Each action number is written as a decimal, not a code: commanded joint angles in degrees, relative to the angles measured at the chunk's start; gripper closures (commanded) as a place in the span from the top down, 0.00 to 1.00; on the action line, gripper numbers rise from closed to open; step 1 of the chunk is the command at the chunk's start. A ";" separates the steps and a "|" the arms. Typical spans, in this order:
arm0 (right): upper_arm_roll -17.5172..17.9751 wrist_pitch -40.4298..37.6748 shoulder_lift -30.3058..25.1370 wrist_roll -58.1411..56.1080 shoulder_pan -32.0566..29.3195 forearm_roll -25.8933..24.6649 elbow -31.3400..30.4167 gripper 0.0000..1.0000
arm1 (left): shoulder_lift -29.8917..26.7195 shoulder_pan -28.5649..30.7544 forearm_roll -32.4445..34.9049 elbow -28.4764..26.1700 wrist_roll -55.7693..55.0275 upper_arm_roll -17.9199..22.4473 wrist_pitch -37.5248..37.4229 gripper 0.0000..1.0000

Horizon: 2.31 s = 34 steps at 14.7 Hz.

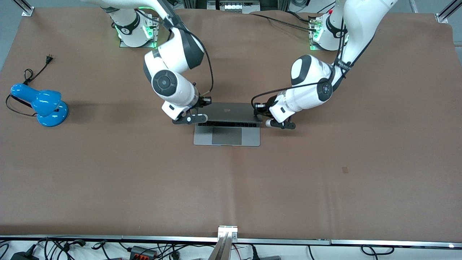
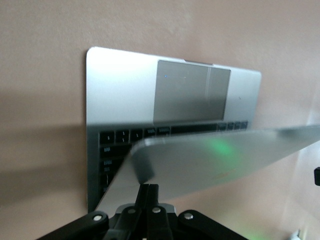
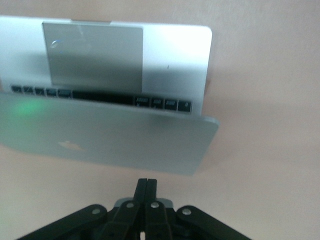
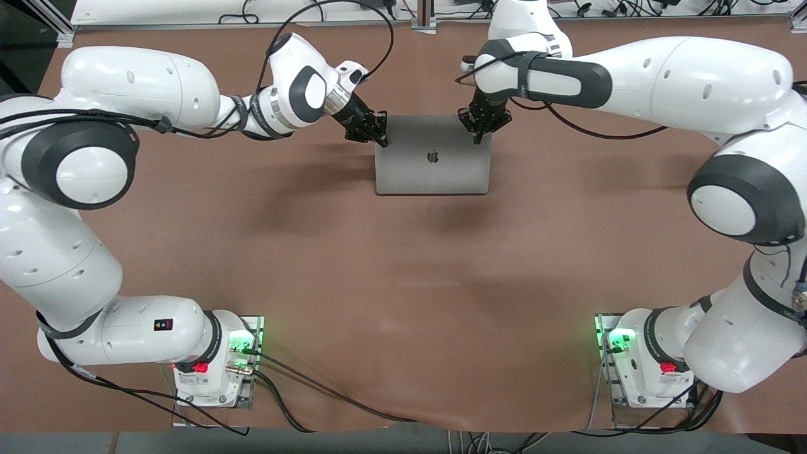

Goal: Close laptop with both arms from behind

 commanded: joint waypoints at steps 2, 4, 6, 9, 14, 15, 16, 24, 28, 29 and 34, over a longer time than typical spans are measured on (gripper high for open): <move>-1.07 0.07 6.15 1.63 -0.13 -1.53 6.23 0.00 | 4.93 -9.38 2.04 4.79 -1.56 7.84 2.76 0.00; -2.30 0.77 8.61 1.72 -0.04 -2.84 7.64 0.00 | 6.15 -14.13 2.04 6.54 -1.65 12.51 2.76 0.00; -2.39 3.13 11.94 1.72 -0.04 -3.03 8.52 0.00 | 8.17 -16.08 2.04 8.13 -1.73 14.20 2.84 0.00; -2.39 6.92 15.38 1.72 0.49 -3.03 8.61 0.00 | 10.28 -16.09 2.13 9.28 -1.65 14.46 2.93 0.00; -2.30 8.24 17.76 3.04 1.28 -3.03 8.61 0.00 | 11.87 -17.14 3.36 9.63 -1.65 15.52 5.13 0.00; -2.30 8.51 17.85 3.04 1.28 -3.03 8.61 0.00 | 12.05 -17.14 3.36 9.63 -1.65 15.60 5.13 0.00; -2.30 8.86 17.85 3.04 1.28 -3.03 8.61 0.00 | 12.13 -17.40 3.36 9.63 -1.65 15.69 5.13 0.00; -3.36 8.42 14.25 3.13 1.45 -3.64 8.79 0.00 | 6.61 -16.53 3.45 9.54 -3.31 16.04 -0.74 0.00; -5.63 5.97 10.91 2.51 1.10 -4.43 8.61 0.00 | -1.47 -15.74 3.71 9.72 -3.23 18.76 -13.73 0.00; -6.77 4.57 9.77 2.16 1.10 -4.61 8.61 0.00 | -3.58 -15.39 3.71 9.72 -3.32 19.38 -16.81 0.00; -14.85 -3.96 4.68 -6.34 0.84 -4.70 8.61 0.00 | -10.97 -10.21 7.74 11.20 -2.88 19.91 -29.04 0.00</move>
